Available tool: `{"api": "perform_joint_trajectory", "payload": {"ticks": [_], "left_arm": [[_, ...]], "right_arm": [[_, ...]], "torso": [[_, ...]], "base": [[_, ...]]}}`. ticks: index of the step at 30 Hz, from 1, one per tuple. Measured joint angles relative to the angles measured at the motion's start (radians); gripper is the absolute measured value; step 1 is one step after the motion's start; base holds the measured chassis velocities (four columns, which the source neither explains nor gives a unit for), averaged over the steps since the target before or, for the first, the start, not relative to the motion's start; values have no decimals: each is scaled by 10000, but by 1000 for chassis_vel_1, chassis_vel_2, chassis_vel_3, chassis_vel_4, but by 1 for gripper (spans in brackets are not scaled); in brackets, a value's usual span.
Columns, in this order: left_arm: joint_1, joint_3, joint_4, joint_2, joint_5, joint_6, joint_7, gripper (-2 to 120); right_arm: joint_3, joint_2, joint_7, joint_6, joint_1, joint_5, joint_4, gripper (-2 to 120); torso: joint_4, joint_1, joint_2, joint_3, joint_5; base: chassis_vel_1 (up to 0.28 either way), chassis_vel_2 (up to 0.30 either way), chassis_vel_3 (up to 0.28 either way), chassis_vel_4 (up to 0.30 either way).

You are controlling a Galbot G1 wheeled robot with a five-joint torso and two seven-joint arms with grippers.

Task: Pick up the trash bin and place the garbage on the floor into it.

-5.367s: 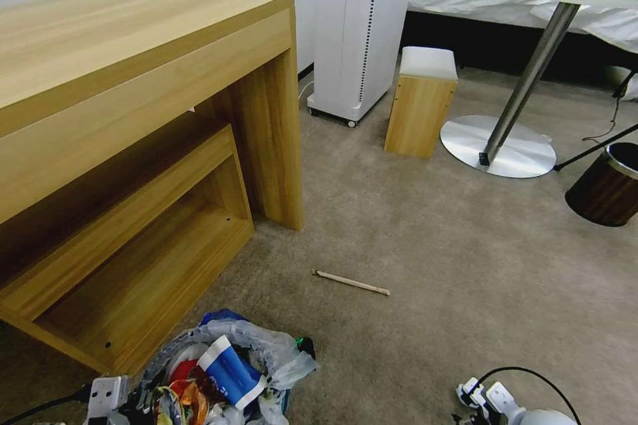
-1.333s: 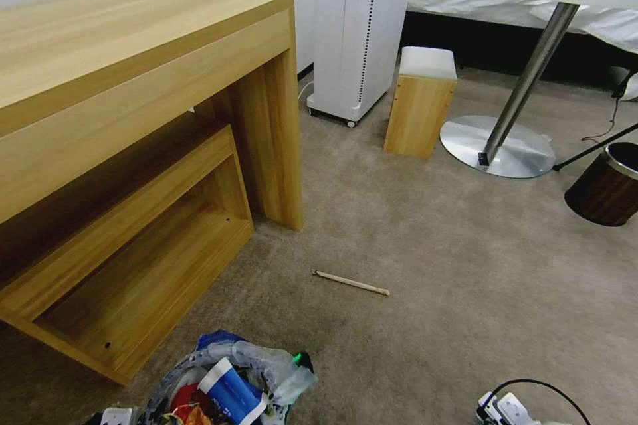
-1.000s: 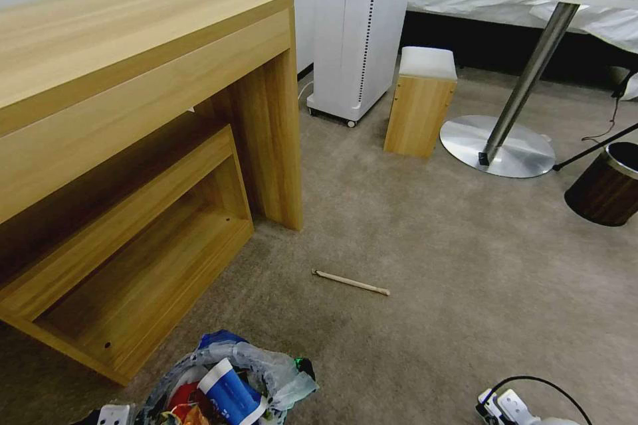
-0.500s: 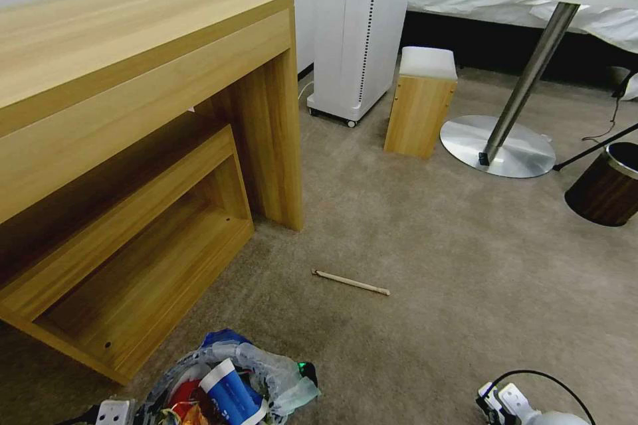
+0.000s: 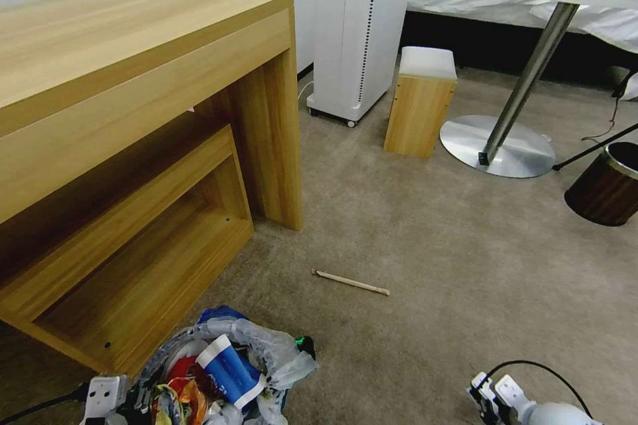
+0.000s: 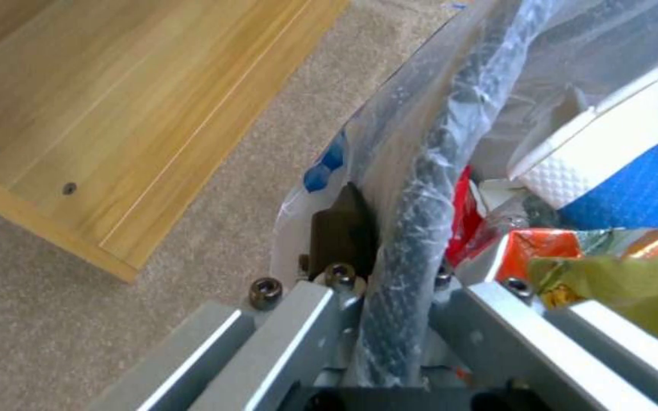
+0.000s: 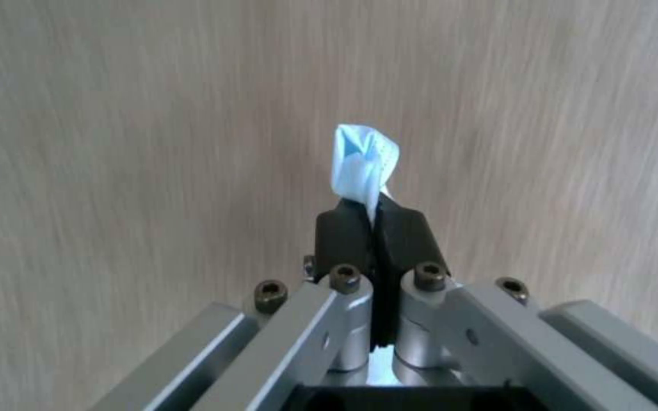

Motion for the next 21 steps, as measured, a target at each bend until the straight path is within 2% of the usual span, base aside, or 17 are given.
{"api": "perform_joint_trajectory", "payload": {"ticks": [2,7,9,10,13,17,20,21], "left_arm": [[-5,0,0,-6,9,3,5,0],[-48,96,84,-222,244,28,34,0],[-42,139,92,-374,379,29,91,0],[-42,139,92,-374,379,29,91,0],[-34,79,-14,-401,370,44,162,0],[-15,-56,-151,-328,335,84,216,0],[3,-335,-317,-127,96,136,238,0],[3,-335,-317,-127,96,136,238,0]], "right_arm": [[44,84,-111,172,181,-153,11,0],[99,606,-661,1170,1972,-367,554,0],[-31,743,-807,1561,2902,110,1120,0],[-31,743,-807,1561,2902,110,1120,0],[-102,838,-1063,1968,4161,1201,1975,0],[-153,839,-1316,2206,4794,1785,2538,0],[-470,788,-1815,2621,5361,2578,3604,0],[-470,788,-1815,2621,5361,2578,3604,0]], "torso": [[1,0,1,0,0],[5,0,0,1,-1],[6,1,0,1,0],[6,1,0,1,0],[6,1,0,1,-3],[5,0,0,1,-2],[4,1,0,1,2],[4,1,0,1,2]], "base": [[0,0,0,0],[0,0,0,0],[0,0,0,0],[0,0,0,0],[0,0,0,0],[0,0,0,0],[0,0,0,0],[0,0,0,0]]}}
